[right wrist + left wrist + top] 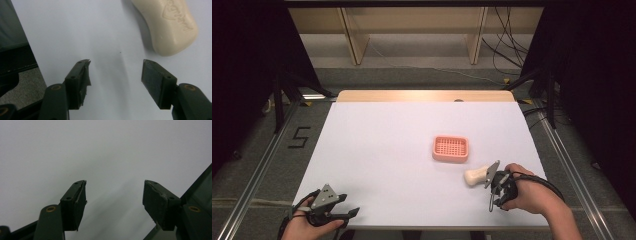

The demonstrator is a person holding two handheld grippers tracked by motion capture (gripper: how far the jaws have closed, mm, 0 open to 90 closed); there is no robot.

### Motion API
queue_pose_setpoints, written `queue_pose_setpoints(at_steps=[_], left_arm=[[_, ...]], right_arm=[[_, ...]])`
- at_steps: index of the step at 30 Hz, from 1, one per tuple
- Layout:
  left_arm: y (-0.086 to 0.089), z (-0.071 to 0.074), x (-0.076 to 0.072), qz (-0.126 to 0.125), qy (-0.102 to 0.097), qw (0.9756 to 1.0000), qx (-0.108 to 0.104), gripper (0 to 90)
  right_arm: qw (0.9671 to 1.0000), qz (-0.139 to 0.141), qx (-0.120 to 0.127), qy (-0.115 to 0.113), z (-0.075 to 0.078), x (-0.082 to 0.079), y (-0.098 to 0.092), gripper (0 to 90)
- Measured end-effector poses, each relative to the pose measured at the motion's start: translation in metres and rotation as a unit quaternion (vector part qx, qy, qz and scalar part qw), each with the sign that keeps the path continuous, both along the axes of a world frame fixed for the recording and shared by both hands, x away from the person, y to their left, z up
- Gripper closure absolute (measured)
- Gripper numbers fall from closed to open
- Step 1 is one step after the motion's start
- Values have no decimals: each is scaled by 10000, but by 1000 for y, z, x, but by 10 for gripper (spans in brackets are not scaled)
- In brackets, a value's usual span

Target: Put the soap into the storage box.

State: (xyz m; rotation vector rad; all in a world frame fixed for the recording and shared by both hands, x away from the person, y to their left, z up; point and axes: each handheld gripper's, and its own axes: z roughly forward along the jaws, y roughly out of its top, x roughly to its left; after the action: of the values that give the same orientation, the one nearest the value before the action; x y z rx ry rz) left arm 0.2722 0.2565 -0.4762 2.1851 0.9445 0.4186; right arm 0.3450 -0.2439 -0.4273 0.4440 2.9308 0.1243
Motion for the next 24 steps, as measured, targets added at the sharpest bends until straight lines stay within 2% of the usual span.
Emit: queue_pose_setpoints(at_steps=[4, 6, 7, 10, 11, 15, 20, 21, 22, 24], left_arm=[[0, 0, 0, 2, -6, 10000, -18, 350], [0, 0, 2, -41, -123, 9999, 82, 350], [-1, 0, 0, 3, -7, 10000, -24, 350], [0, 0, 0, -11, 7, 10000, -26, 350], [0, -1, 0, 28, -17, 10000, -83, 350], [0, 0, 0, -18, -34, 10000, -32, 350], [0, -1, 0, 9, -45, 10000, -61, 350], [2, 1, 0, -101, 84, 9999, 89, 350], [1, 0, 0, -52, 65, 10000, 23, 350], [0, 0, 0, -25, -3, 10000, -28, 350]], right_arm=[[9999, 110, 22, -97, 4, 7, 0, 381], [9998, 93, 16, -152, 5, 10, 1, 381], [9998, 99, 25, -170, 6, 12, 2, 381], [9994, 239, -26, -235, 8, 18, 3, 380], [9994, 277, 35, -222, 9, 22, 6, 376], [9991, 373, 70, -187, 8, 31, 11, 364], [9987, 440, 94, -248, 8, 42, 16, 362], [9989, 375, 79, -261, 8, 43, 17, 361], [9992, 326, 61, -226, 8, 44, 18, 360], [9978, 622, 44, -216, 7, 50, 20, 359]])
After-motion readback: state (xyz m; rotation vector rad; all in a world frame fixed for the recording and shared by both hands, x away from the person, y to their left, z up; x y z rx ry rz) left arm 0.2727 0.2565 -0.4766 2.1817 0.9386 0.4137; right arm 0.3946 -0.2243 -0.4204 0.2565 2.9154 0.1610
